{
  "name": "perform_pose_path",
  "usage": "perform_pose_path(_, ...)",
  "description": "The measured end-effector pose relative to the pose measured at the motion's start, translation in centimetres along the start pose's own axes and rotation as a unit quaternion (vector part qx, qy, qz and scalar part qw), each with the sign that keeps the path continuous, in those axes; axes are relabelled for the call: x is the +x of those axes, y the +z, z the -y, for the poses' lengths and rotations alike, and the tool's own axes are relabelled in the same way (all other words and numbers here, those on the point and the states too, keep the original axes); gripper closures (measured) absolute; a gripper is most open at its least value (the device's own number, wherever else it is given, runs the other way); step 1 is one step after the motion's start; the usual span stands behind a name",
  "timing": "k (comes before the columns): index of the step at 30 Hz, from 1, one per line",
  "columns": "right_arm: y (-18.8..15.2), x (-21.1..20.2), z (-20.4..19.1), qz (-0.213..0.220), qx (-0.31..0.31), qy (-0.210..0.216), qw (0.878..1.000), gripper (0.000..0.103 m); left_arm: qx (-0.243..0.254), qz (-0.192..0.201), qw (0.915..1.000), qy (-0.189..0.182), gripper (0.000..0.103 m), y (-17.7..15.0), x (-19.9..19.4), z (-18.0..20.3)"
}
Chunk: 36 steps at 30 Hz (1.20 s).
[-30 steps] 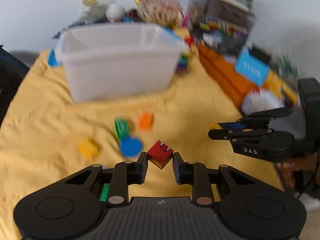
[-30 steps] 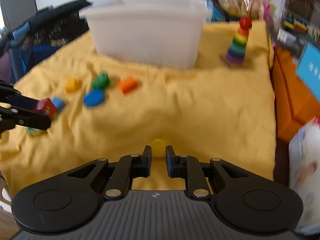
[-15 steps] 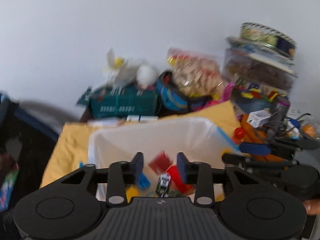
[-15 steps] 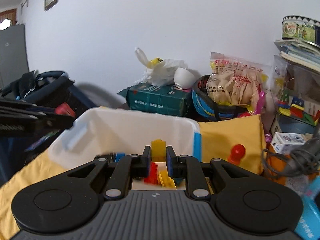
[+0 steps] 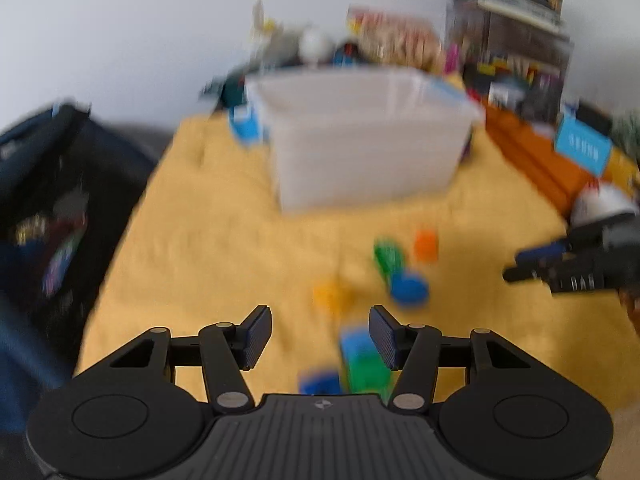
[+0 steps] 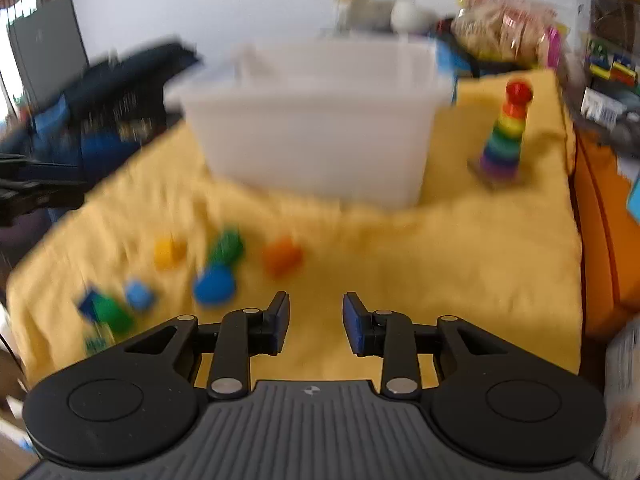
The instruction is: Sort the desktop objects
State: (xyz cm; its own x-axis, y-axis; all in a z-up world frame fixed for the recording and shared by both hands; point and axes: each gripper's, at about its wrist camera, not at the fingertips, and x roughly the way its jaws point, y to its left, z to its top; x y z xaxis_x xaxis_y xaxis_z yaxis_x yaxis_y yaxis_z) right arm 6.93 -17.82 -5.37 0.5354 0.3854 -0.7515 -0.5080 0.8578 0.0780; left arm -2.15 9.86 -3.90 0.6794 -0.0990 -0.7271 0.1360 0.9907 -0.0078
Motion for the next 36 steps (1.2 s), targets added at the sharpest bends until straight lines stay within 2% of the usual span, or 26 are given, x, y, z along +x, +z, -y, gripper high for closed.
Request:
perform_pose_path(3, -1.0, 0.3, -1.6, -0.025, 0.004, 0.033, 0.999, 0.070, -0.028, -0.033, 0.9989, -0.016, 0.045, -2.3, 0.3, 0.6)
perform_pose_path(8, -2.0, 0.1, -6.3, -0.032, -0.066, 0.072, 0.995, 0.070, -0.027, -0.050, 0.9980, -0.028, 0.045, -4.2, 0.4, 1.8)
perform_pose_path(11, -2.1, -0.5, -8.3, -0.012, -0.103, 0.102, 0.989, 0.070, -0.024, -0.052, 0.9980, -0.028, 0.045, -4.8, -0.3, 1.6)
perform_pose_path(16, -0.3, 1.2, -11.9, 0.010, -0.171, 0.119, 0.978, 0.068, -0.030, -0.054, 0.9979, -0.016, 0.045, -5.6, -1.3, 0.6)
perform_pose_path(20, 0.6, 3.5, -14.3, 0.005, -0.200, 0.121, 0.972, 0.067, -0.033, -0.053, 0.9979, -0.015, 0.045, -5.6, -1.5, -0.1)
perform_pose_path(24, 0.3, 4.8, -15.3, -0.021, -0.202, 0.129, 0.971, 0.071, -0.037, -0.044, 0.9982, -0.015, 0.045, -4.7, -0.8, -0.9)
perform_pose_path(26, -0.2, 4.7, -15.1, -0.021, -0.192, 0.131, 0.972, 0.072, -0.044, -0.039, 0.9982, -0.011, 0.045, -4.0, -0.1, -1.2)
perform_pose_path(27, -0.1, 4.4, -14.9, -0.014, -0.189, 0.130, 0.973, 0.077, -0.046, -0.040, 0.9981, -0.009, 0.045, -3.7, 0.3, -1.3)
perform_pose_path(28, 0.0, 3.9, -14.8, -0.002, -0.186, 0.126, 0.974, 0.094, -0.046, -0.041, 0.9981, -0.009, 0.045, -3.4, 0.7, -1.4)
perform_pose_path(29, 0.1, 3.5, -14.7, 0.004, -0.182, 0.119, 0.976, 0.101, -0.042, -0.040, 0.9982, -0.009, 0.045, -3.2, 1.1, -1.4)
perform_pose_path(33, 0.1, 2.4, -13.4, -0.001, -0.182, 0.109, 0.977, 0.098, -0.034, -0.040, 0.9985, -0.015, 0.045, -2.9, 2.0, -1.5)
perform_pose_path(35, -0.4, 2.2, -13.3, 0.006, -0.199, 0.091, 0.976, 0.094, -0.033, -0.041, 0.9985, -0.016, 0.045, -2.8, 2.3, -1.6)
perform_pose_path(36, -0.3, 2.3, -13.3, 0.008, -0.202, 0.090, 0.975, 0.086, -0.032, -0.041, 0.9985, -0.018, 0.045, -2.8, 2.4, -1.7)
